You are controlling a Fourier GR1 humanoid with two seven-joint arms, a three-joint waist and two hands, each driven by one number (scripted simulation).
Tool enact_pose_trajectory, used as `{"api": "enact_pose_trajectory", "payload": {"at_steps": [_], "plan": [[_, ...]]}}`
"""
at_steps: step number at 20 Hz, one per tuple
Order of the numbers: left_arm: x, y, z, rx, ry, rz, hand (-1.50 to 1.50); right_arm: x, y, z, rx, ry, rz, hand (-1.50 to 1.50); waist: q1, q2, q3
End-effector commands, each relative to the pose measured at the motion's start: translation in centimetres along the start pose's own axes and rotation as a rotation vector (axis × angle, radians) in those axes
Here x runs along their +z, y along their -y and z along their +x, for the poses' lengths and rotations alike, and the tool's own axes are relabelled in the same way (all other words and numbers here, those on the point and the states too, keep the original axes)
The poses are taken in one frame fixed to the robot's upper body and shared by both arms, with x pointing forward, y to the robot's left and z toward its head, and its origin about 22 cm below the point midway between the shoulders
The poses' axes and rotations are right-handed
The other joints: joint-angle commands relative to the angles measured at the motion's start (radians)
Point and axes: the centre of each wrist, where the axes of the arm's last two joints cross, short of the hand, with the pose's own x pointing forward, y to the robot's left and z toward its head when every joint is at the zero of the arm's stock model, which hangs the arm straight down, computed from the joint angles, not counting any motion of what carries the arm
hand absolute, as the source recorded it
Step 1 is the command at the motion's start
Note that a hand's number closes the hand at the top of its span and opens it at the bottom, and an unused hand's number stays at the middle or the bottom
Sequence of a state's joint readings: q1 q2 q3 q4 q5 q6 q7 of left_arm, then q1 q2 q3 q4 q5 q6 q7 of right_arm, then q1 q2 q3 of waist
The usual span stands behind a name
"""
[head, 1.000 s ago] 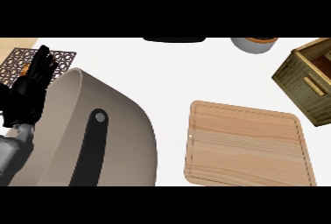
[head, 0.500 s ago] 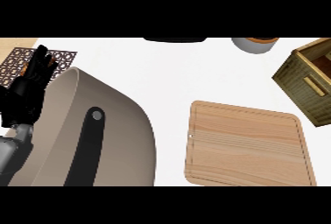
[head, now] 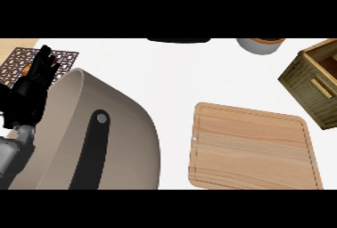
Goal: Pick the lemon from the cutting board and place it in the basket
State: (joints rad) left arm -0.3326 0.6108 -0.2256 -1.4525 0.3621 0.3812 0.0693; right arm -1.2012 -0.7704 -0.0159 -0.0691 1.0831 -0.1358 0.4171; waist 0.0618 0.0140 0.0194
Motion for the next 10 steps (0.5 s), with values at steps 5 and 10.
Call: {"api": "enact_pose_trajectory", "payload": {"at_steps": [5,10], "plan": [[2.4,2.4,-2.4,0.055,-0.106,-0.047,0.0,0.0,-1.6,-0.7,-0.026,-0.02,0.066,1.5,0.002,0.006,-0.016],[0.8,1.7,-2.1,0.058,-0.096,-0.048,0.0,0.1,-0.6,0.2,-0.041,-0.096,0.15,1.5,-0.004,0.012,-0.018]]}}
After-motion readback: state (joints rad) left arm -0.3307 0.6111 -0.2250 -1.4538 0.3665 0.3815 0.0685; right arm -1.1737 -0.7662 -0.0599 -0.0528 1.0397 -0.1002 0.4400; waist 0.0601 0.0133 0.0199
